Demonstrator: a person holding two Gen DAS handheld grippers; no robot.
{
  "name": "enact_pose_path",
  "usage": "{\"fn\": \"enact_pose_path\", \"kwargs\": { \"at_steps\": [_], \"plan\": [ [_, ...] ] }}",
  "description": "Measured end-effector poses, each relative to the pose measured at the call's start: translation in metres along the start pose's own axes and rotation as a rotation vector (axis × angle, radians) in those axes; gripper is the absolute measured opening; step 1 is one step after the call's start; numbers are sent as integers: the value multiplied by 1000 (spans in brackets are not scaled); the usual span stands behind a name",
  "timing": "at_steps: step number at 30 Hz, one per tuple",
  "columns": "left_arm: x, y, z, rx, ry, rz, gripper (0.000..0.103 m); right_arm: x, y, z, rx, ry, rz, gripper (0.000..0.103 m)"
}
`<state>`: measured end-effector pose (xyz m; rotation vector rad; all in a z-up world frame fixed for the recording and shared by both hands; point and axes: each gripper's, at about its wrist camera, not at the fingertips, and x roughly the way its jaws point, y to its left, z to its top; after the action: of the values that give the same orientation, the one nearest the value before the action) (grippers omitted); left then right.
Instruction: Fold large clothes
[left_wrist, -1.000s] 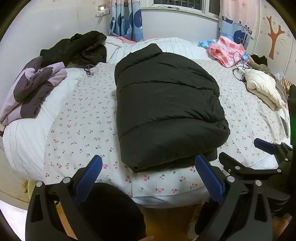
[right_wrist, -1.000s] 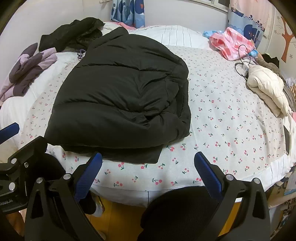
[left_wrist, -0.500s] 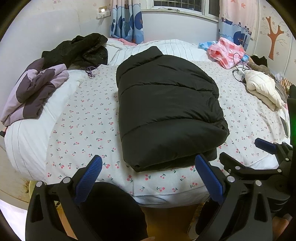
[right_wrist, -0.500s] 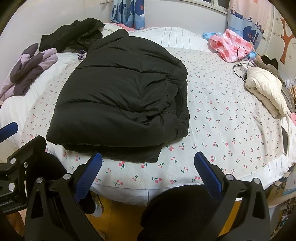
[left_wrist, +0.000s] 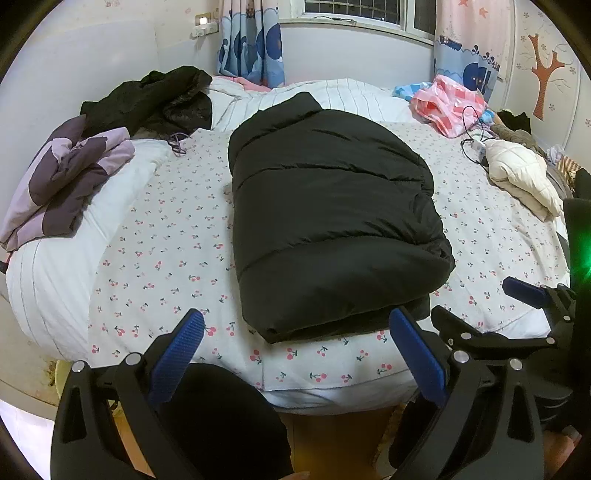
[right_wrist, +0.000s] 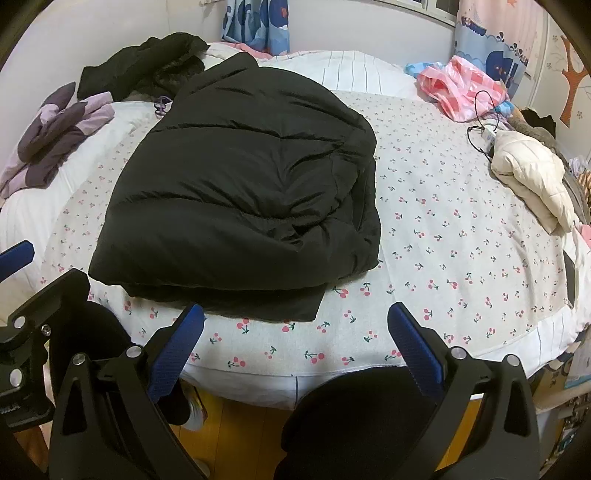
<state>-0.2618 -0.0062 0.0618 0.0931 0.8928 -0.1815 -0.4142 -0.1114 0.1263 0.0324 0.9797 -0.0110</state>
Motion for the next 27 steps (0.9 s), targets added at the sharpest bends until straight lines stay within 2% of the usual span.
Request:
{"fn": "enact_pose_path", "kwargs": {
  "at_steps": [27],
  "plan": [
    [12,-8,1,26,6,6,96,15,-4,-1,-27,11,-31,96]
  ]
}}
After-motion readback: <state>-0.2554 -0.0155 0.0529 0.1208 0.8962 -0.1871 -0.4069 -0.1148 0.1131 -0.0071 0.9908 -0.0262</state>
